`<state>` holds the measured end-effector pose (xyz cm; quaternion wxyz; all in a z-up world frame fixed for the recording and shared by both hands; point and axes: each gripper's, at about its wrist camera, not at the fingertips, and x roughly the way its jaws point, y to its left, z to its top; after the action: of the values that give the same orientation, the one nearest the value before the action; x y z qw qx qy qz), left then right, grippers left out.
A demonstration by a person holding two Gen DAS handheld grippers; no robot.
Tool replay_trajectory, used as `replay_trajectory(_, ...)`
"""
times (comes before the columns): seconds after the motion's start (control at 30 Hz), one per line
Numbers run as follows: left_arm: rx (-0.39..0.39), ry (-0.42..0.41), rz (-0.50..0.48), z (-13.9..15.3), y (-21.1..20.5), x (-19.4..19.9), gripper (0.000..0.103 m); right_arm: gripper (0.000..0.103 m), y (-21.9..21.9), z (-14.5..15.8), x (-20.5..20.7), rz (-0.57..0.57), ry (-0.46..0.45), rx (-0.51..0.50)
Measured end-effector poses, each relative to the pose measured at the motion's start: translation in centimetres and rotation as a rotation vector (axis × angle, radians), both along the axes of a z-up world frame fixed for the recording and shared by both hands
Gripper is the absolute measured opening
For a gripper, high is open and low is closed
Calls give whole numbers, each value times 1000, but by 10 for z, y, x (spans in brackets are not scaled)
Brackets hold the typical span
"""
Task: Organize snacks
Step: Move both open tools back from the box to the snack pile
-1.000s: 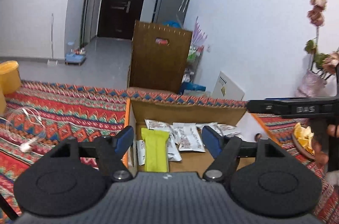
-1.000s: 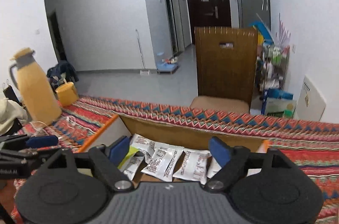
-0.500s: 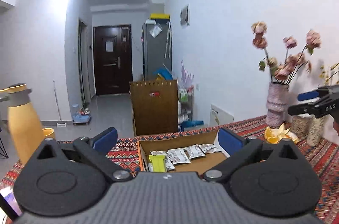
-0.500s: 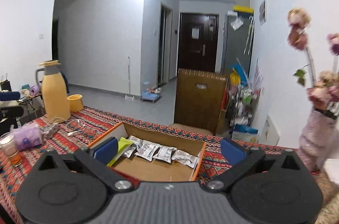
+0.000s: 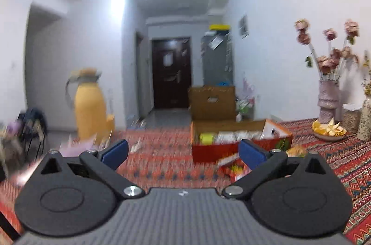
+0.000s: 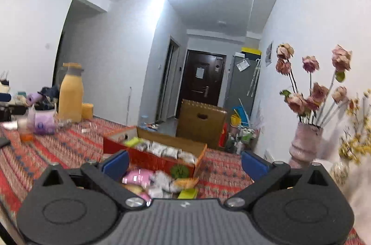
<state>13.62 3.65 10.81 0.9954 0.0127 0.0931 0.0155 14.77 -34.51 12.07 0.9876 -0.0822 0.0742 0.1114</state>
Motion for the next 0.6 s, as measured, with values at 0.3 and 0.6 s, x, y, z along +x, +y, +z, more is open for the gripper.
replay_trajectory(0.3,-33,97,-79,-43,-1,-27,103,103,32,-77,-33,-44,60,45)
replay_trajectory(0.6,-51,169,-74,-60,3,-19,103,103,53,-90,-29,-9,102,-13)
